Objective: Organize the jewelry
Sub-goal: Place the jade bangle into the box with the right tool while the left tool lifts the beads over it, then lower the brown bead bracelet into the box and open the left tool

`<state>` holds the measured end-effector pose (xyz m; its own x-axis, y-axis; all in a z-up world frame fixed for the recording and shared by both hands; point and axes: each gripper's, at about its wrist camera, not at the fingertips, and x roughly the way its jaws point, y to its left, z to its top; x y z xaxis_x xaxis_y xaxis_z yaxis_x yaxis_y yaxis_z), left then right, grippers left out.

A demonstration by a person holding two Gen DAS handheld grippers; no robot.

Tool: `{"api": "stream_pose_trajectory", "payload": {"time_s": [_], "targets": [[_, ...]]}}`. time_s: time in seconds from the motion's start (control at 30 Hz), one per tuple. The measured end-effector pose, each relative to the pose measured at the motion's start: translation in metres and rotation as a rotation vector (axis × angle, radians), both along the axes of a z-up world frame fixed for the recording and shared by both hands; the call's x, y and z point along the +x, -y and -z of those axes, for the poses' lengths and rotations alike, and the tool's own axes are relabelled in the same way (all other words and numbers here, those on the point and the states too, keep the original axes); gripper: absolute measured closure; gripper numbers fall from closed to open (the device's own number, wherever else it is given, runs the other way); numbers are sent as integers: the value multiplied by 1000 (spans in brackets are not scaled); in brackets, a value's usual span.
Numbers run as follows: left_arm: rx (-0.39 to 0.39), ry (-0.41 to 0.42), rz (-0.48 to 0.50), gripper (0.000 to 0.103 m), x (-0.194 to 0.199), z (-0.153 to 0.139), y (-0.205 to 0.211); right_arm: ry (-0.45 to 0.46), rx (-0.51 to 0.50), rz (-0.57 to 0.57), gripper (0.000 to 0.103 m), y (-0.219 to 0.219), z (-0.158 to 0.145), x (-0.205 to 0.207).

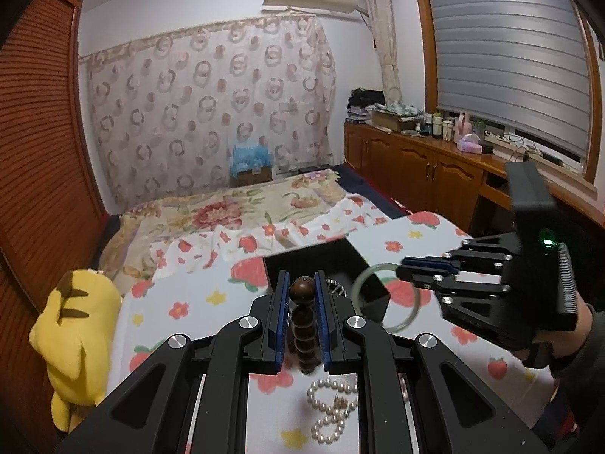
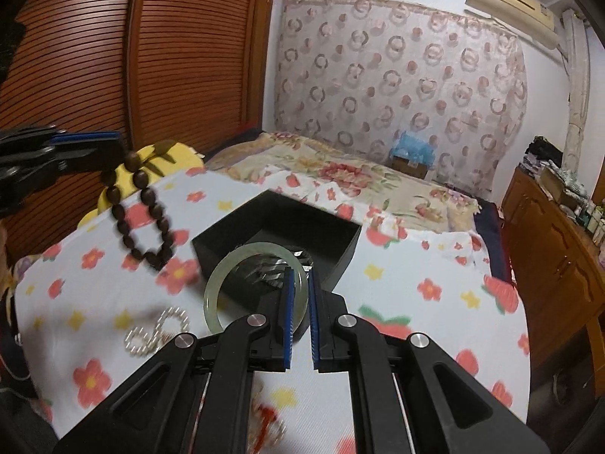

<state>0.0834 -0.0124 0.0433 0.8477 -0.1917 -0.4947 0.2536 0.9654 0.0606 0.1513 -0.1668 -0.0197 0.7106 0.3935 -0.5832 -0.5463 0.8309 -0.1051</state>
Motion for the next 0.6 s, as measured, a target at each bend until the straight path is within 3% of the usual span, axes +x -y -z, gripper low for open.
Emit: {"api": "stream_pose_trajectory", "payload": {"time_s": [0.33, 0.6], "targets": [[19, 48, -18, 91, 29, -20, 13, -24, 56, 91, 95, -3, 10, 53], [28, 31, -18, 91, 49, -19, 19, -76, 40, 50, 94, -13, 33, 60]]}}
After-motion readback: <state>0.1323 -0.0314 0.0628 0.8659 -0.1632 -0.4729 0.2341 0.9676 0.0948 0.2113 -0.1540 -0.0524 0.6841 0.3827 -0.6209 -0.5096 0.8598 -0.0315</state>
